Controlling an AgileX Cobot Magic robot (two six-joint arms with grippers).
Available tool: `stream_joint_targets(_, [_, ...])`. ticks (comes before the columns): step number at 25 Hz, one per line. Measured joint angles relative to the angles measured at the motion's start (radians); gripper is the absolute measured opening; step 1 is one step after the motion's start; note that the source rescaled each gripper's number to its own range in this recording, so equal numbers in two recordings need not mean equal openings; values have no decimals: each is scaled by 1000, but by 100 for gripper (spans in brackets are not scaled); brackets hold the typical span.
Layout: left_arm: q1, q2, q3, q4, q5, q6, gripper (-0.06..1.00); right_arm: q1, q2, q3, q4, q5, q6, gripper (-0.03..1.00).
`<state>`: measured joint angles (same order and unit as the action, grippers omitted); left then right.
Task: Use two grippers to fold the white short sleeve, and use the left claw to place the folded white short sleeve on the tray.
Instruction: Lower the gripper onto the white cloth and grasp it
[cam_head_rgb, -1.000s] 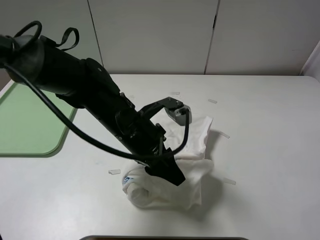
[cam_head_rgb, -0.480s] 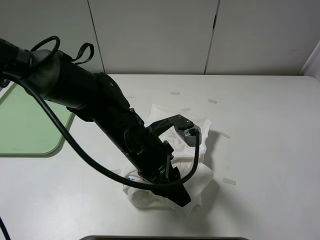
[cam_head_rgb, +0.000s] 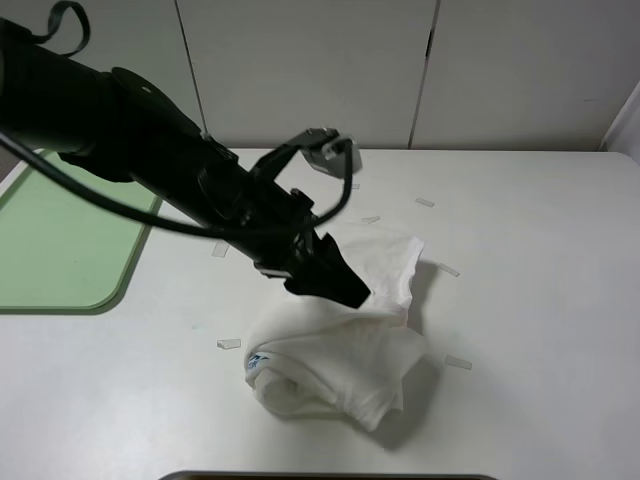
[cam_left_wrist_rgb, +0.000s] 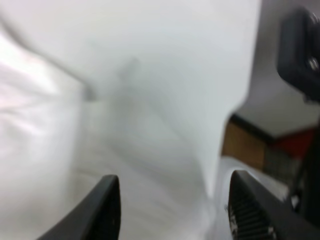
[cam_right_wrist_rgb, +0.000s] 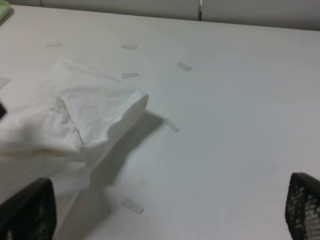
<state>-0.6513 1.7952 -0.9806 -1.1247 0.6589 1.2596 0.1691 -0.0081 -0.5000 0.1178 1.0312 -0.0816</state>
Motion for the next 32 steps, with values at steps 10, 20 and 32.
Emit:
stream_joint_targets(10, [224,-2,0,-147,-54,30,55,0,0,0,1,0,0,100])
stream_joint_targets(20, [225,120,0,-220,-69,81,75,0,0,0,1,0,0,100])
stream_joint_targets(32, [122,257,0,-410,-52,252,73,0,0,0,2,0,0,100])
